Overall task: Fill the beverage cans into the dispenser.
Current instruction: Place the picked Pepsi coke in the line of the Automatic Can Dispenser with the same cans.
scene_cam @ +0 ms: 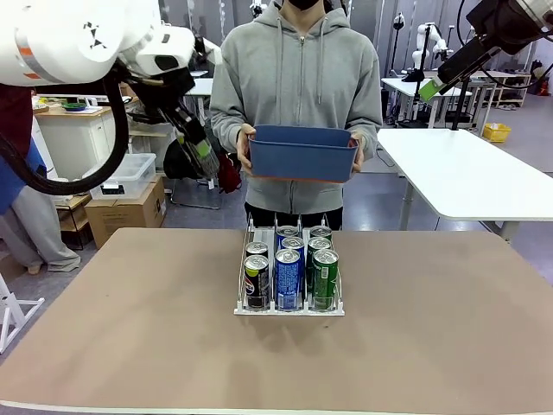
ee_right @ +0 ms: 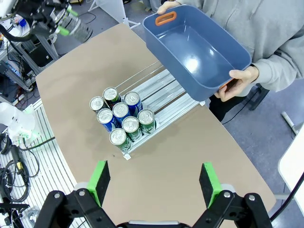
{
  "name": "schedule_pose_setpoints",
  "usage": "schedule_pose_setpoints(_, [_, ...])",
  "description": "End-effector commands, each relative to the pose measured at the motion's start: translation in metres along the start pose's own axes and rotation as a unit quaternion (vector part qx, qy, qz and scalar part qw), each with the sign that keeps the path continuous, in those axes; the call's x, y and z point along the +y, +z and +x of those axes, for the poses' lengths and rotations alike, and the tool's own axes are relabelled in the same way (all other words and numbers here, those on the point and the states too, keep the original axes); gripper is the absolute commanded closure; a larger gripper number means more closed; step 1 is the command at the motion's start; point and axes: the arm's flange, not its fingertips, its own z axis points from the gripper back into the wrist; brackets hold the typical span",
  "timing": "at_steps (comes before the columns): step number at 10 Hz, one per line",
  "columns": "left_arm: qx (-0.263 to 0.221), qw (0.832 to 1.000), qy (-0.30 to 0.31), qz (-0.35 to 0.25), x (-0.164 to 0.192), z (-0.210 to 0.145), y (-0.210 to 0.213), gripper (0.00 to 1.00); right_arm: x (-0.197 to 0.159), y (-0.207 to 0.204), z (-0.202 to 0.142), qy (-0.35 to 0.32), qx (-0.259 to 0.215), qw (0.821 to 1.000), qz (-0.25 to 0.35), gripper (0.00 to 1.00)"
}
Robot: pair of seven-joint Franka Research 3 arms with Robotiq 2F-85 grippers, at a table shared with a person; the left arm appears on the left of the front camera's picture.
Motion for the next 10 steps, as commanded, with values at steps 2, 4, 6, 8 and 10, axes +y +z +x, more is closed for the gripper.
schedule_pose_setpoints(2, [0.040,0.998,0.054,-0.016,-0.040,0.001,0.005,0.42,0.000,0.000,-0.001,-0.001,-0.002,1.000,0.005,0.00])
schedule_pose_setpoints(4, [0.063,0.993,0.088,-0.039,-0.068,-0.010,-0.003,0.42,0.000,0.000,-0.001,-0.001,-0.002,1.000,0.005,0.00])
schedule_pose_setpoints(6, [0.084,0.991,0.084,-0.067,-0.090,-0.024,-0.009,0.42,0.000,0.000,-0.001,-0.001,-0.002,1.000,0.005,0.00])
schedule_pose_setpoints(8, [0.113,0.989,0.064,-0.069,-0.100,-0.030,-0.006,0.42,0.000,0.000,-0.001,-0.001,-0.002,1.000,0.005,0.00])
schedule_pose_setpoints(10, [0.093,0.991,0.077,-0.051,-0.091,-0.021,-0.016,0.42,0.000,0.000,-0.001,-0.001,-0.002,1.000,0.005,0.00])
